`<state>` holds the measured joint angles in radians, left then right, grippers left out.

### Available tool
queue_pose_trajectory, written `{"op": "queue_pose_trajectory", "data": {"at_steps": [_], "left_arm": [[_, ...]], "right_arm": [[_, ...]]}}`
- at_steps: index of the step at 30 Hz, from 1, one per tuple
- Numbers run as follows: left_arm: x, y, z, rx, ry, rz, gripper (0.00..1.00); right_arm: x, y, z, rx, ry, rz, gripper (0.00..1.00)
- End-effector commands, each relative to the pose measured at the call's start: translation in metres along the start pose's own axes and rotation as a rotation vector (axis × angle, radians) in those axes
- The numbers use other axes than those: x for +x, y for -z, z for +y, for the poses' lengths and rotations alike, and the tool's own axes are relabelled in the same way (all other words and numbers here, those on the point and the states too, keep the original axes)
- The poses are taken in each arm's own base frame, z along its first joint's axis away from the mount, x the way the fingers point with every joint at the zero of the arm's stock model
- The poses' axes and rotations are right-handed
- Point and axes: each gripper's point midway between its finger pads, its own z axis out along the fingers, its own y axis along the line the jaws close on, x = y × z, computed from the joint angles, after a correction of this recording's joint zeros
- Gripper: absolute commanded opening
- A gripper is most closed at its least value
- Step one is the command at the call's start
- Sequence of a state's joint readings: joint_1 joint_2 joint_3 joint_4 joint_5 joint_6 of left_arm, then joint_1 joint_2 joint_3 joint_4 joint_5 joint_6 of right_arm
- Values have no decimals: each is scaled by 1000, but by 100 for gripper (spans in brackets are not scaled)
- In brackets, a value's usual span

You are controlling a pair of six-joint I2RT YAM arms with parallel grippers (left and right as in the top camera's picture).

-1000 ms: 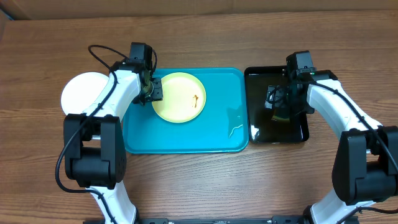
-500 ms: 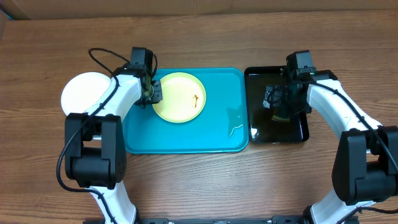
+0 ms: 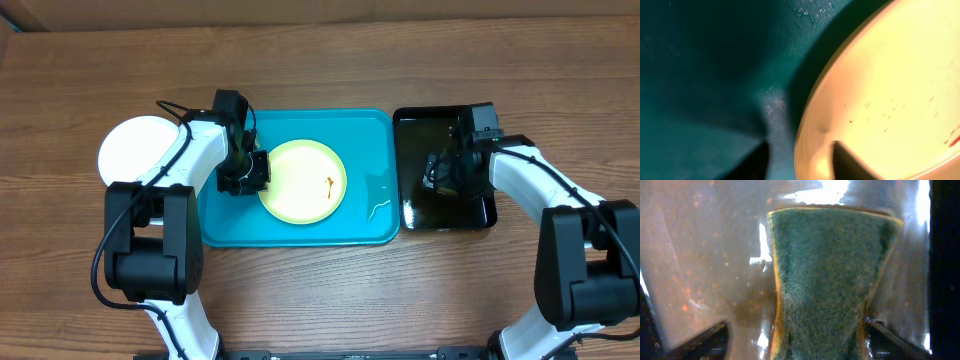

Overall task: Clean dirty plates on tray and stack at the side
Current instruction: 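Grasp the sponge in the black tray with right gripper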

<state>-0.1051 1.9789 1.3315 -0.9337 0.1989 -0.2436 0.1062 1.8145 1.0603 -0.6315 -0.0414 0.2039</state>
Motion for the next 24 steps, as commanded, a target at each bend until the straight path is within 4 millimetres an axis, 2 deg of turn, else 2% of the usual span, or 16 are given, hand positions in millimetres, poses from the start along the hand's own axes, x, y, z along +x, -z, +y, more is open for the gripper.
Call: {"op": "queue_pose_trajectory", "data": {"at_steps": [1,2,3,5,6,8,9,11,12,13,16,22,23,24], "left_arm": [[0,7,-6,30,2,-12,68],[-1,7,-6,31,2,-16,69],[-2,7,-7,32,1,-19,70],[-4,7,-7,35,-1,-29,70],[-5,7,-8,36,-2,-34,70],[-7,7,-8,38,-3,-42,70],[-9,7,-8,39,-5,-47,71],[-13,7,-9,43,-8,-63,74],[-15,8,-10,46,-11,-74,75],[-18,8,-11,49,-13,-84,75],[-24,8,-13,56,-19,-108,75],[-21,5,-20,16,-47,-115,75],[-22,5,-19,-3,-52,-122,75],[-23,5,-19,-20,-57,-129,75]], "right_arm": [[7,0,1,-5,-32,8,61],[7,0,1,-5,-30,9,54],[7,0,1,-5,-26,9,41],[7,0,1,-4,-19,9,10],[7,0,1,-5,-19,9,4],[5,1,2,-6,-18,4,4],[3,1,2,-7,-18,0,7],[-1,4,3,-10,-19,-11,49],[-4,5,4,-12,-18,-18,58],[-7,6,5,-14,-18,-26,61],[-18,6,8,-27,-16,-71,64],[-20,-7,8,-46,-35,-126,63],[-19,-10,8,-48,-45,-131,58],[-17,-12,7,-49,-44,-134,45]]}}
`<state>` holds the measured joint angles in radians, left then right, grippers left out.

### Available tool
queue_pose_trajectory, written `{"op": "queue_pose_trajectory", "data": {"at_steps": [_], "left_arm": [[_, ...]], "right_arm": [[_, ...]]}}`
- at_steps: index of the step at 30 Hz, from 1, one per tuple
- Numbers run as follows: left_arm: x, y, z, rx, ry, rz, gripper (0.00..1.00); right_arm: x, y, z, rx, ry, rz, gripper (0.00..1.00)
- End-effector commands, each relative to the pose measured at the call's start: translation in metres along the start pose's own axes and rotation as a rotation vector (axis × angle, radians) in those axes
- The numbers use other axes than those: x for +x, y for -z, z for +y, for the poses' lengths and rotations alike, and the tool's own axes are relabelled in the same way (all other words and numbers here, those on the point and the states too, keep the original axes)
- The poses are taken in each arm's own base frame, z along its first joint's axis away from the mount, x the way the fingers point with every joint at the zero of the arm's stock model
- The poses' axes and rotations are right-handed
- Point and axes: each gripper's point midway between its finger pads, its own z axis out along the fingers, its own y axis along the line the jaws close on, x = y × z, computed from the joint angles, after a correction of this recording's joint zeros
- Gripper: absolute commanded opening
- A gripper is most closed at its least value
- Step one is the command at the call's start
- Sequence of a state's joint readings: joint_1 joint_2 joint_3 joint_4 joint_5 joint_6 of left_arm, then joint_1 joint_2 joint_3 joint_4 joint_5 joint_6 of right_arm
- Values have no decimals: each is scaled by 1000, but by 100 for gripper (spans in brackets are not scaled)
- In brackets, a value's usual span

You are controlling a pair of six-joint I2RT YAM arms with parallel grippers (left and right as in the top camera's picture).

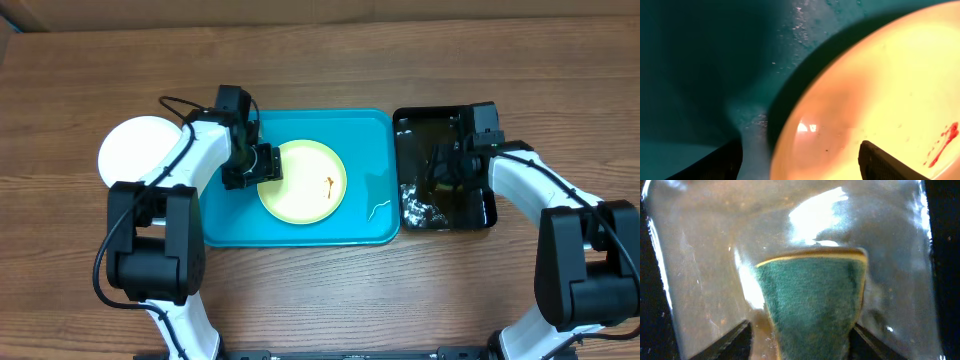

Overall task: Clean dirty plates on tray and stack at the side
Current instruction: 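Grasp the sponge in the black tray with right gripper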

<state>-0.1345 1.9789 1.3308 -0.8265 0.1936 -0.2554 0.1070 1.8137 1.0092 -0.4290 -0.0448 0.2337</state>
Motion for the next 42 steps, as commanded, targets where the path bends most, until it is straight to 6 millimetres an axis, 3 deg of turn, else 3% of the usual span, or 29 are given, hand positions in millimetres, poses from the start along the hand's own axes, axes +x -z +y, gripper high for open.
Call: {"op": "queue_pose_trajectory", "data": {"at_steps": [1,2,3,7,8,10,11,13,17,23,24,26,28,29,30,32,34,37,42], "left_arm": [[-2,5,-3,-47,-26,-34,75],[-3,5,-4,-51,-28,-37,75],[-3,5,-5,-54,-29,-38,75],[-3,5,-5,-58,-31,-42,76],[-3,5,-5,-58,-32,-43,76],[-4,5,-5,-57,-32,-45,77],[-4,5,-5,-57,-32,-45,77],[-4,5,-5,-57,-32,-44,77],[-3,4,-4,-57,-28,-42,76],[0,-7,-1,-53,-30,-56,76],[-1,-9,-1,-52,-31,-60,75],[-2,-10,-1,-51,-32,-66,76],[-4,-10,-2,-47,-34,-76,76],[-5,-10,-2,-46,-33,-80,76],[-6,-10,-2,-46,-33,-83,77],[-6,-10,-2,-46,-33,-83,77],[-6,-10,-2,-46,-33,-83,77],[-6,-10,-2,-46,-33,-83,77],[-6,-10,-2,-46,-33,-84,78]], "right_arm": [[13,-5,-2,0,-26,13,25],[14,-5,-2,2,-26,17,10],[15,-5,-3,2,-26,21,4],[15,-3,10,-65,-26,36,4],[14,-2,13,-82,-26,39,16],[10,1,18,-102,-25,37,56],[8,1,18,-103,-24,32,64],[2,2,20,-106,-21,7,73],[-7,1,14,-70,-19,-34,73],[-4,-4,11,-66,-19,-47,61],[-3,-4,11,-65,-19,-42,47],[-2,-4,11,-63,-19,-36,6],[-3,-3,13,-77,-18,-37,4],[-4,-1,15,-86,-18,-36,13],[-8,2,18,-92,-18,-37,40],[-16,12,21,-92,-17,-41,65],[-26,24,24,-91,-11,-55,73],[-41,36,26,-85,-6,-94,77],[-43,31,19,-43,-9,-102,82]]}}
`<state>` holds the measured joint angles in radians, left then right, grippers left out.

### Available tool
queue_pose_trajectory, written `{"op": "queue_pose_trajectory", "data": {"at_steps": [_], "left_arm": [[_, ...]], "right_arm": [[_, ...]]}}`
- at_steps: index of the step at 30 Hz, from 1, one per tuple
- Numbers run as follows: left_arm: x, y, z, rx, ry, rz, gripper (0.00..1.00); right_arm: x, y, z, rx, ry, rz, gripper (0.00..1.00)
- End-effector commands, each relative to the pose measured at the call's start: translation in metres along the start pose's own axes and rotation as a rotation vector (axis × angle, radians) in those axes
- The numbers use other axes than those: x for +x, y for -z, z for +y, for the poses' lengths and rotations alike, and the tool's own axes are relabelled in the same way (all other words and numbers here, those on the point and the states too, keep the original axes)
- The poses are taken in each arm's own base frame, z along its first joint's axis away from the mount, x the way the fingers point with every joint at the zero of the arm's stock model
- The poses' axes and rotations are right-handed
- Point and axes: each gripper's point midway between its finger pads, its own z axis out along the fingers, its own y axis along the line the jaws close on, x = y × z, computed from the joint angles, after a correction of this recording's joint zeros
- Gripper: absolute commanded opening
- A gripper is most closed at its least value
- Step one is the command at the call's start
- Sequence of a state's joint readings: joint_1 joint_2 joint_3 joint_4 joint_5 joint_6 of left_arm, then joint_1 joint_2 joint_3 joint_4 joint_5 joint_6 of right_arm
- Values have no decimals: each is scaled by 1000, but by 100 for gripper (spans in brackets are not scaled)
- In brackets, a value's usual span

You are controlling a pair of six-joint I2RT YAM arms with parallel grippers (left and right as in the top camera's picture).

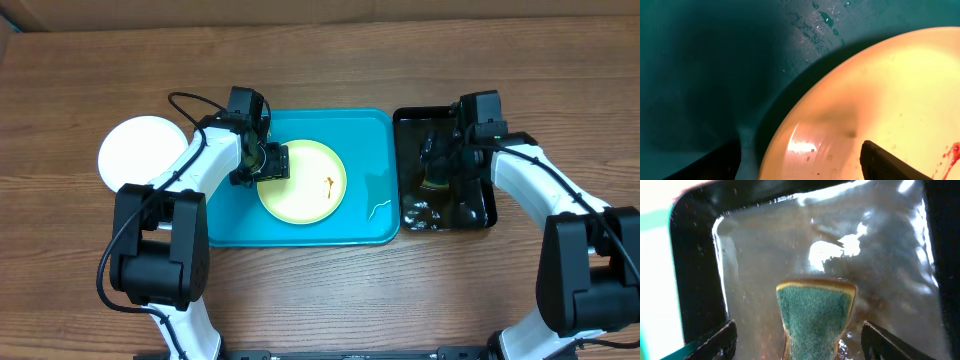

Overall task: Clean dirty plates on tray and stack at the side
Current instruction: 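Grasp the sponge in the black tray with right gripper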

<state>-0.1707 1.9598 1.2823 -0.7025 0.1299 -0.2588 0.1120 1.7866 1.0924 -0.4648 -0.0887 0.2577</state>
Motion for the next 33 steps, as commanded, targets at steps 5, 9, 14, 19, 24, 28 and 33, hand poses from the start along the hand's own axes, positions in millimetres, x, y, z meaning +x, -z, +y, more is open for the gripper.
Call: {"op": "queue_pose_trajectory", "data": {"at_steps": [5,9,14,19,24,28,33], "left_arm": [[6,-4,3,-11,13,13,78],[6,-4,3,-9,13,10,77],[6,-4,3,-9,13,9,77],[5,-4,3,-9,12,9,77],[5,-4,3,-9,13,7,77],[5,-4,3,-9,12,7,78],[5,-4,3,-9,12,6,70]], "right_arm": [[-4,-6,-6,35,2,-5,82],[3,-19,-10,43,-1,18,80],[9,-27,-11,46,-2,40,64],[6,-27,-10,41,-1,26,67],[4,-27,-10,39,0,20,4],[2,-22,2,-17,85,27,4],[-5,6,9,-22,94,65,61]]}}
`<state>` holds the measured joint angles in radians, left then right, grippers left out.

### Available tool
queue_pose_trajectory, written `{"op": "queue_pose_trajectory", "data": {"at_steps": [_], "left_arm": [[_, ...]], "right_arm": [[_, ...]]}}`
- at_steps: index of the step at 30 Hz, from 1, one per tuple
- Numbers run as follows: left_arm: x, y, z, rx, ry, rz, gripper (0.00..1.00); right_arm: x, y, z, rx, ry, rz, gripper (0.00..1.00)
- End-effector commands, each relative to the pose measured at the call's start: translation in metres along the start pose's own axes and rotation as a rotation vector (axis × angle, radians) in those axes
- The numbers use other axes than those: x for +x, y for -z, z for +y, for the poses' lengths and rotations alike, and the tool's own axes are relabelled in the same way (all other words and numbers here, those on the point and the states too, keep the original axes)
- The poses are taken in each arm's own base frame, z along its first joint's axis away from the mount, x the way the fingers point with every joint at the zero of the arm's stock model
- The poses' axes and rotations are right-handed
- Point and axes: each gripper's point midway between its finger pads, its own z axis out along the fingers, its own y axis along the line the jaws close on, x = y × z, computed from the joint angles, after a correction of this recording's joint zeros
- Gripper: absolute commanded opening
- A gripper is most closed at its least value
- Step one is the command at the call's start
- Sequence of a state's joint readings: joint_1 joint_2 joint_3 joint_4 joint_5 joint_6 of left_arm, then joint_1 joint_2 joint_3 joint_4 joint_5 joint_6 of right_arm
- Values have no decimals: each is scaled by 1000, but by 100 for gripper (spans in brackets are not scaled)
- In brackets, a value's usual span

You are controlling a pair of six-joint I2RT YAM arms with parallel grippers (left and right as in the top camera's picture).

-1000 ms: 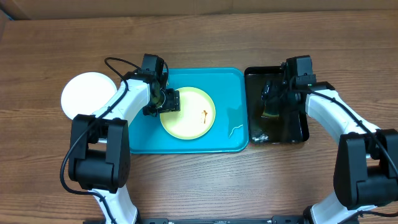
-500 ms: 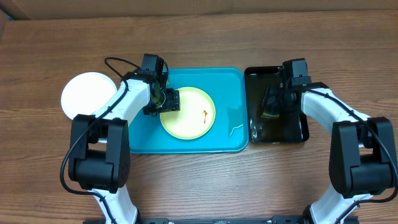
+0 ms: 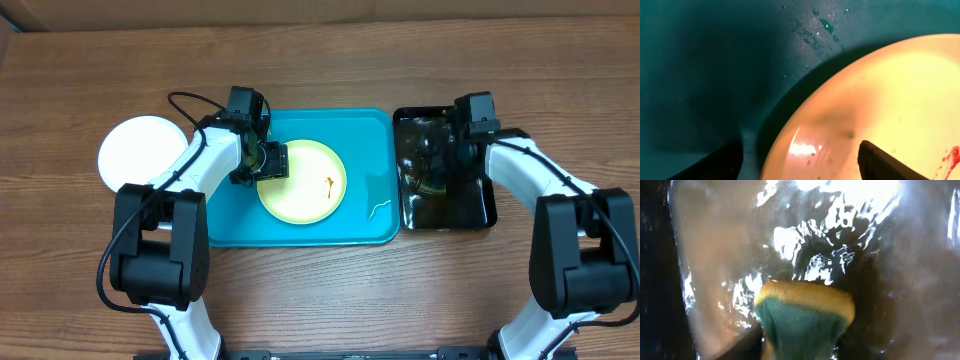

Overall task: Clean dirty plates on tray and stack at the side
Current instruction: 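Grasp the sponge in the black tray with right gripper, then lift the green sponge out of the water with right gripper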

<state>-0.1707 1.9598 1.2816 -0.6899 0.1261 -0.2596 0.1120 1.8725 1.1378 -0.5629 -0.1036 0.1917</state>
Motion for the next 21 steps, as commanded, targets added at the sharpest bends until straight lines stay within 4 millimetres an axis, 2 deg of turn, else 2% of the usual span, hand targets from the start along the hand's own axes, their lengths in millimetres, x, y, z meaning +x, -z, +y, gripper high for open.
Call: {"op": "queue_pose_trajectory", "data": {"at_steps": [1,3,6,9,13,15,21], "left_arm": [[8,-4,3,-8,13,18,67],[7,-4,3,-7,12,15,64],[6,-4,3,-6,22,11,62],[6,-4,2,-6,53,10,46],[3,-4,2,-3,56,1,31],[4,-4,2,-4,55,3,18],[20,-3,6,-23,93,65,9]], "right_arm": [[-23,31,14,-40,45,-61,65],[-16,31,12,-33,40,-30,70],[1,26,7,-20,32,25,70],[14,19,3,-13,29,52,70],[28,13,-1,-6,24,85,70],[34,14,-3,1,21,110,70],[43,15,-5,10,16,145,70]]}}
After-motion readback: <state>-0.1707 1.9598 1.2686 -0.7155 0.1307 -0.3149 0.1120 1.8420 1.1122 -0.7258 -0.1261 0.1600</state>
